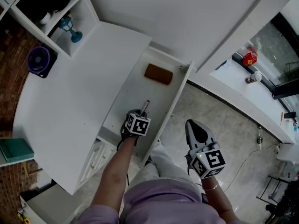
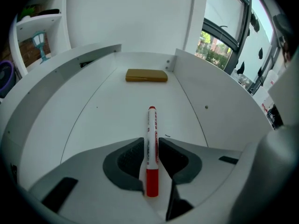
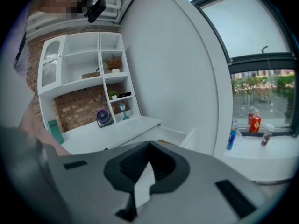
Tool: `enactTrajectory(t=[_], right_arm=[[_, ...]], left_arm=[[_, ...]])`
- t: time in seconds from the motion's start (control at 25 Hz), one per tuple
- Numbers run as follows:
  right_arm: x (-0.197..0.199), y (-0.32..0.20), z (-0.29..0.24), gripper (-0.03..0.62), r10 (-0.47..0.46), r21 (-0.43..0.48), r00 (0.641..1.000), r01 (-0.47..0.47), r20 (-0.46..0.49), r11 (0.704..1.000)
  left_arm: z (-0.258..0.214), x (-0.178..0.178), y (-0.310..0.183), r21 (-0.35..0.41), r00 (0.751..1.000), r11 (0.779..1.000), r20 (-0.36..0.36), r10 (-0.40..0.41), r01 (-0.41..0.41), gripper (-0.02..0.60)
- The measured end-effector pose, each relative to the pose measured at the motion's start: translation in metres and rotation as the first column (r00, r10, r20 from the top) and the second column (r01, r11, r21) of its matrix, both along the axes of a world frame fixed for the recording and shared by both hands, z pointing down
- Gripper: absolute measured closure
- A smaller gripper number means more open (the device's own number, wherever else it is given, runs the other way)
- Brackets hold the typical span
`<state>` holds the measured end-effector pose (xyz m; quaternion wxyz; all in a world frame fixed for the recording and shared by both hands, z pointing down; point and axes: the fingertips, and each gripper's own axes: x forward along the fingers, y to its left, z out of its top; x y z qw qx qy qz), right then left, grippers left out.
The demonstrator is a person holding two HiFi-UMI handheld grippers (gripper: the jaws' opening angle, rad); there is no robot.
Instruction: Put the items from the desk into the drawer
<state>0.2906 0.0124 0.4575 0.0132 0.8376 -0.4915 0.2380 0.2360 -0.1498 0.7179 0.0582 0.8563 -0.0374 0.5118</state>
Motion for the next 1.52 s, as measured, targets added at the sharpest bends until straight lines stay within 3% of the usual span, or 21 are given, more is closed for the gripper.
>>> enactTrajectory(t=[0.24, 0.72, 1.52], right_arm=[[-0.002, -0.003, -0.001, 0.589, -0.017, 0.01, 1.0, 0.017, 0.002, 1.0], [-0.019, -0.02, -0.012, 0.589, -0.082, 0.043, 0.997, 0.083, -0.013, 0.996], [-0.044, -0.034, -0.026, 0.589, -0.134, 0.071, 0.99, 0.137, -0.041, 0.988]], left_arm=[[-0.012, -0.003, -0.001, -0.006, 0.999, 1.0, -0.035, -0.01, 0.01, 0.489], [-0.071, -0.013, -0.02, 0.001, 0.978, 0.996, -0.191, -0.088, 0.09, 0.512], [-0.183, -0.044, -0.035, 0.014, 0.884, 0.979, -0.434, -0.175, 0.201, 0.555]])
